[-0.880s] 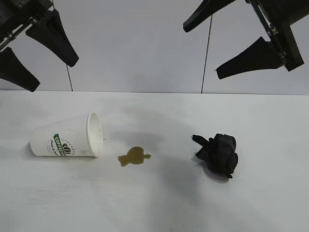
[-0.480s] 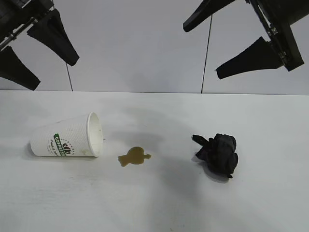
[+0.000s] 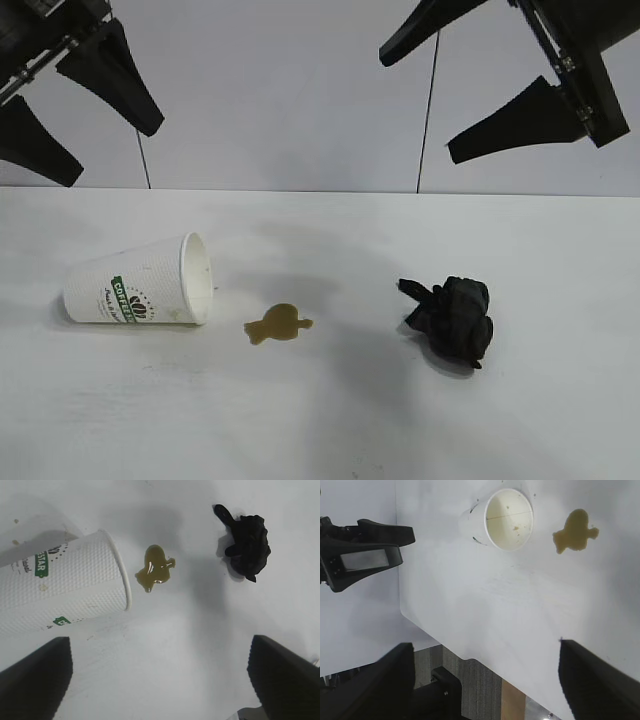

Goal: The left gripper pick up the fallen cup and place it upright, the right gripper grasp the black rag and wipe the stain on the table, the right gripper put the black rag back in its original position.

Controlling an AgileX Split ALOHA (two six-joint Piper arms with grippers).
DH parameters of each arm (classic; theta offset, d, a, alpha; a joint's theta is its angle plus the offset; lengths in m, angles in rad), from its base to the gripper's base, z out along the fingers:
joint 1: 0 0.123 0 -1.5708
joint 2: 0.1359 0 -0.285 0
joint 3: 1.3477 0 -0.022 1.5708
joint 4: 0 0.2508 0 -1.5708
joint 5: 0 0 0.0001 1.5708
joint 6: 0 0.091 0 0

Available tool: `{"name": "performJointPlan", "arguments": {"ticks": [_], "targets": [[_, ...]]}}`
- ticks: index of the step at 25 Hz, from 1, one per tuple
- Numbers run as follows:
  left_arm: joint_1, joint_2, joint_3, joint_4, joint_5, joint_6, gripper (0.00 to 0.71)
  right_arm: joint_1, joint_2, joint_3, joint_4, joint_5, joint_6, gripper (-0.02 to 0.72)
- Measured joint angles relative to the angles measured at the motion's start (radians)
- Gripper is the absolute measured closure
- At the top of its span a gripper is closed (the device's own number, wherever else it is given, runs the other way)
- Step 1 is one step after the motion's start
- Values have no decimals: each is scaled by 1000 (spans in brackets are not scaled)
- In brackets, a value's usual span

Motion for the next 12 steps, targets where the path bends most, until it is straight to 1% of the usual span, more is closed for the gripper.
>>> {"name": "performJointPlan", "arguments": {"ticks": [3,6,8,10,12], "targets": [[0,0,-4,-32,-26,1,24,0,0,0,0,0,0,160],[0,0,-45,-47,-26,28,24,0,0,0,2,0,0,160],[0,0,-91,-48,-2,102,24,0,0,0,2,0,0,160],[0,0,-140,-46,47,233,24,0,0,0,2,0,0,160],[-13,0,-185,-33,85,360,24,0,0,0,2,0,0,160]]}}
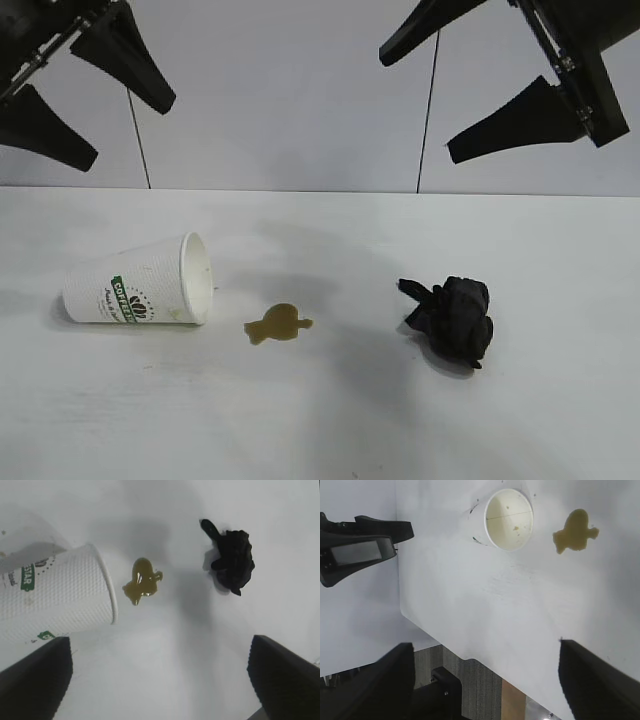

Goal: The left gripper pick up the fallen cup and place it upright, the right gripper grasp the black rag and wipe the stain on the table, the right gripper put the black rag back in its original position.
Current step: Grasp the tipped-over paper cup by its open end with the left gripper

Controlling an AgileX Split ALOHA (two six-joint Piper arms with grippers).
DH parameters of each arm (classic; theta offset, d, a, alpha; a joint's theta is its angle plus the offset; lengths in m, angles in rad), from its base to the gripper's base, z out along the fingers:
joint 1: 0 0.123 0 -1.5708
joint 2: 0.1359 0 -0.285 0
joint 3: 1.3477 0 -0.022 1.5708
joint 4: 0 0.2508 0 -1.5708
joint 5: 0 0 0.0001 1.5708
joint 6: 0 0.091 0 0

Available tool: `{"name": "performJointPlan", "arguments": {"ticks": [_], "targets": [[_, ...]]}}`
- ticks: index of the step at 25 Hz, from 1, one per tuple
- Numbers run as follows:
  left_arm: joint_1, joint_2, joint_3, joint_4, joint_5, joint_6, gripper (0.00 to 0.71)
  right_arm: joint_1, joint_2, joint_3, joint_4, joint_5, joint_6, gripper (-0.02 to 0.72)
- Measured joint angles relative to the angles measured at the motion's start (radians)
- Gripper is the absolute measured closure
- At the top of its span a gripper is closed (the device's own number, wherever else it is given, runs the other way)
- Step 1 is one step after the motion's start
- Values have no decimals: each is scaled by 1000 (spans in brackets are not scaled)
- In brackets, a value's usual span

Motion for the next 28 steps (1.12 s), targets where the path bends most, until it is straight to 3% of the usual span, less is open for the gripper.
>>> {"name": "performJointPlan", "arguments": {"ticks": [6,11,15,23,28], "targets": [[-100,0,-48,155,15,292,24,0,0,0,0,0,0,160],[-204,0,-48,400,-48,344,24,0,0,0,0,0,0,160],[-265,1,-48,521,-63,346,24,0,0,0,0,0,0,160],[-314,8,-8,646,-116,346,24,0,0,0,0,2,0,160],[-341,88,-5,695,-136,284,24,0,0,0,0,13,0,160]]}}
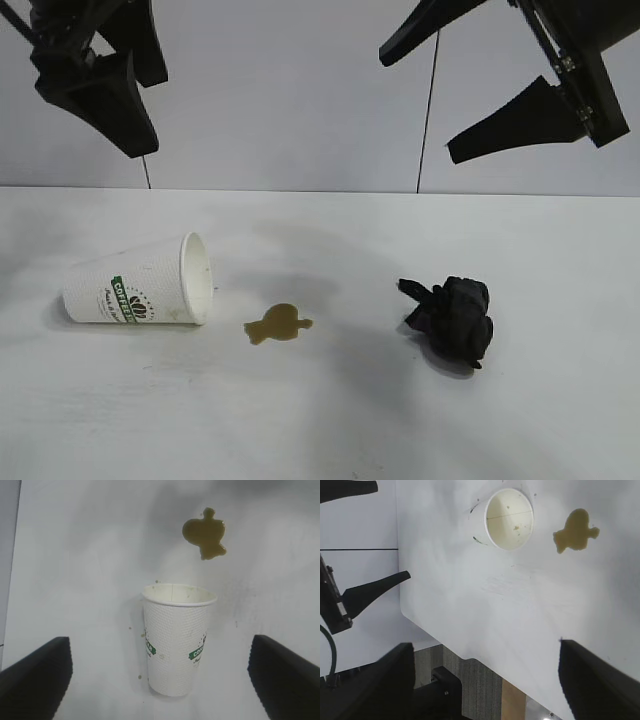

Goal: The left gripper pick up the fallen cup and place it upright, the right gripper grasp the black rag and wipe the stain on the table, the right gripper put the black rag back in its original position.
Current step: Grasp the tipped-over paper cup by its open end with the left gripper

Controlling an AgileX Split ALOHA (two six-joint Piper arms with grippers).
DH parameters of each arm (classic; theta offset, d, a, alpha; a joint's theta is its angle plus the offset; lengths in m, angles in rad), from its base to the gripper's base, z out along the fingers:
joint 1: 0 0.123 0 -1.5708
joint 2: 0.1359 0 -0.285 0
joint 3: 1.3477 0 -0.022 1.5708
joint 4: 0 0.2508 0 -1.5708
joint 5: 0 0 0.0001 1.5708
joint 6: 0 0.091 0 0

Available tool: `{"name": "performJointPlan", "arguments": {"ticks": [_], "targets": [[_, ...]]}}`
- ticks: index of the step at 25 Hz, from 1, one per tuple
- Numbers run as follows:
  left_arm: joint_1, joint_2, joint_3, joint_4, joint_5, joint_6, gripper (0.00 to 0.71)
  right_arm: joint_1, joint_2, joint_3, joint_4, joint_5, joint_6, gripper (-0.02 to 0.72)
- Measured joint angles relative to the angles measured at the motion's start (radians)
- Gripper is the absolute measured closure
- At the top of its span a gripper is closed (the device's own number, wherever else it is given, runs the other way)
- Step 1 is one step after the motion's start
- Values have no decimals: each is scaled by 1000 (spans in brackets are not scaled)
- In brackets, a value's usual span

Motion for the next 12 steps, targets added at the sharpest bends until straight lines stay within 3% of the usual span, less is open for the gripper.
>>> {"name": "performJointPlan", "arguments": {"ticks": [12], "targets": [[-41,199,2,145,-44,-91,24,0,0,0,0,12,0,160]]}}
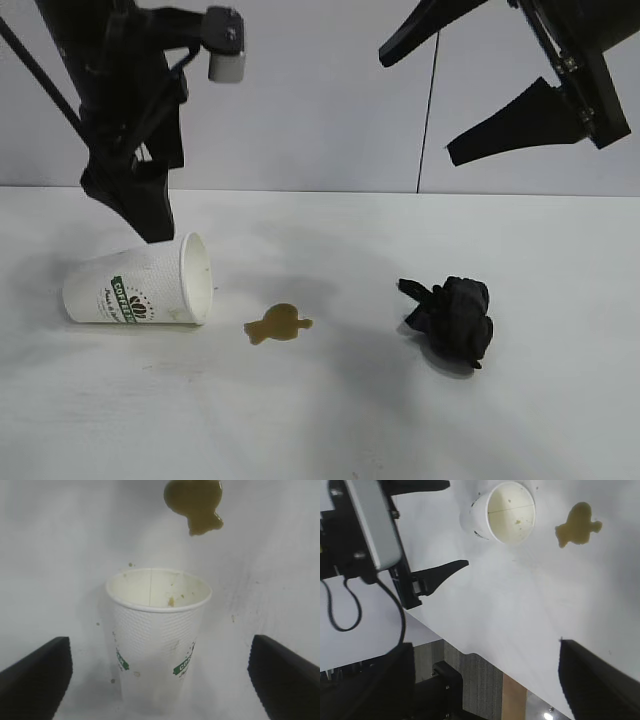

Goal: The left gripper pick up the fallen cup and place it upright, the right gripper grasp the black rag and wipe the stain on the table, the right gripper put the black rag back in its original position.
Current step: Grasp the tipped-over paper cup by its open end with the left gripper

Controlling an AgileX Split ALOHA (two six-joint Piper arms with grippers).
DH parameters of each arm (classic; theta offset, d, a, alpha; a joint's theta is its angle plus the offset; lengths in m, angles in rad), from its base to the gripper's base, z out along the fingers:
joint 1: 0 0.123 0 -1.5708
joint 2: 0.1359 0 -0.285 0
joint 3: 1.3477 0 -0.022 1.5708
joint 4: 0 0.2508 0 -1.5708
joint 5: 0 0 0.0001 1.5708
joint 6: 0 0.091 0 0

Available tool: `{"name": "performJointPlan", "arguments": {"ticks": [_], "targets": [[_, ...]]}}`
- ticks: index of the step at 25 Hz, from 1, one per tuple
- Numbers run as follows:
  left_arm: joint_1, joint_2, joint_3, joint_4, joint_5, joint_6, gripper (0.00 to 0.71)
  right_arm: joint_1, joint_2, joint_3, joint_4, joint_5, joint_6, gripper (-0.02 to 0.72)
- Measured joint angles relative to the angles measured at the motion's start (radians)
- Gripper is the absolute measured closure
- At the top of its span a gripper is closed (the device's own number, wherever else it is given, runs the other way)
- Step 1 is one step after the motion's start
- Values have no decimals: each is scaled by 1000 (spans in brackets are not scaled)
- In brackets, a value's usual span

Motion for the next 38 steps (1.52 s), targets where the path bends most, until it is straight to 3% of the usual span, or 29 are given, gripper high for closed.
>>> {"name": "performJointPlan", "arguments": {"ticks": [14,36,38], "targets": [[-1,98,0,86,-66,6,24,0,0,0,0,0,0,160],[-18,132,0,88,-93,26,24,0,0,0,0,-25,0,160],[-18,132,0,88,-93,21,51,0,0,0,0,-25,0,160]]}}
